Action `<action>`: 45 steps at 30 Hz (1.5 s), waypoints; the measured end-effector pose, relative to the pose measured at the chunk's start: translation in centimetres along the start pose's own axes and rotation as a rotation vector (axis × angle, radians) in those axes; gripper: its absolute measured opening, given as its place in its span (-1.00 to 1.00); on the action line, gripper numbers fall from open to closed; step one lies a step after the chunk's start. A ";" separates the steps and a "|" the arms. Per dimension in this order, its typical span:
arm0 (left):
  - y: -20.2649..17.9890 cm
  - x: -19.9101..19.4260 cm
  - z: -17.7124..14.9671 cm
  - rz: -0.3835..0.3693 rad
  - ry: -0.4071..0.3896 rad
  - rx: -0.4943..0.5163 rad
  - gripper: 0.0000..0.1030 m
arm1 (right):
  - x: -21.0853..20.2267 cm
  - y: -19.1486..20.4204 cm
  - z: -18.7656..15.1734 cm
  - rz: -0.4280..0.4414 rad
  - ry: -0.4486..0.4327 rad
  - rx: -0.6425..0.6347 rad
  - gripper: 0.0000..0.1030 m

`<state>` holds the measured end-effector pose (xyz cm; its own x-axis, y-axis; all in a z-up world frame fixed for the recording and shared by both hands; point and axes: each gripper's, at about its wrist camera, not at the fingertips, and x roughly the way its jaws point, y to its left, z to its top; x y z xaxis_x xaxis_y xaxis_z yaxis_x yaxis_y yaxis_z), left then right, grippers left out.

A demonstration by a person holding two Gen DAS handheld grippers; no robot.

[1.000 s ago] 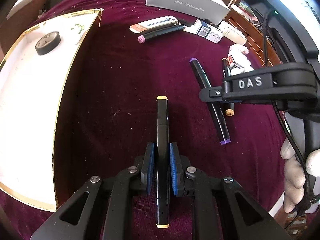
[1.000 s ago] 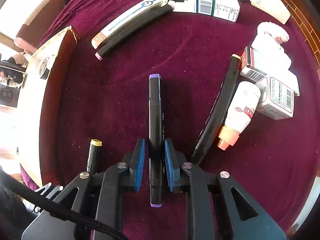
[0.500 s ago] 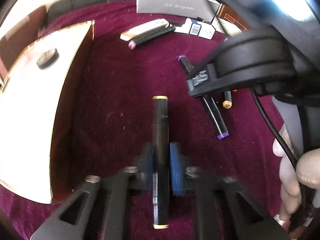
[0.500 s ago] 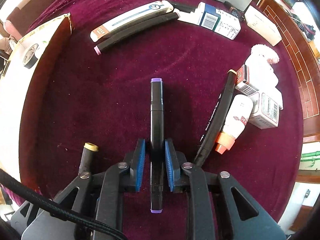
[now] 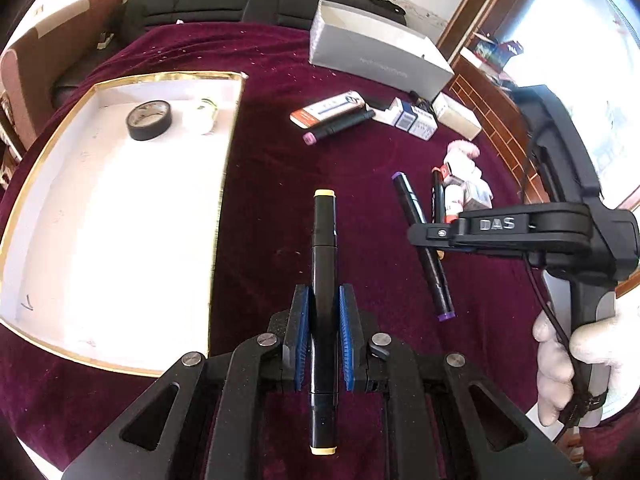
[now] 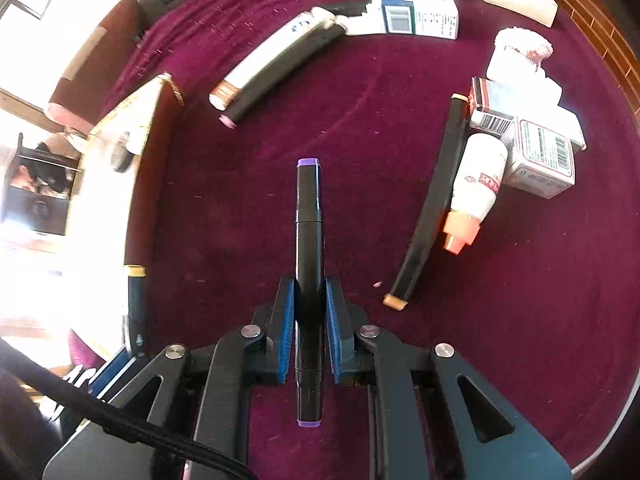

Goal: Organize objects
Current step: 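Carry both markers into white tray and open both tools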

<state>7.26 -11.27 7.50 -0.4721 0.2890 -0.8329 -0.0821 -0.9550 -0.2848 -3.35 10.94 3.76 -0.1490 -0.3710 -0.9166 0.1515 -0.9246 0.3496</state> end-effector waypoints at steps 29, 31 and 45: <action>17.4 -1.1 10.6 0.168 -0.081 -0.060 -0.78 | 4.6 17.7 5.1 0.238 0.032 -0.057 -0.74; 18.2 -0.1 11.4 0.172 -0.071 -0.056 -0.78 | 5.5 18.9 5.6 0.237 0.042 -0.055 -0.74; 23.4 4.1 13.6 0.168 -0.035 -0.113 -0.78 | 12.2 25.8 10.2 0.254 0.077 -0.089 -0.74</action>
<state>-8.53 -33.35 3.84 -0.5011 0.1218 -0.8568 0.0986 -0.9756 -0.1963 -11.20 -18.29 3.54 -0.0207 -0.5788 -0.8152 0.2606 -0.7903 0.5546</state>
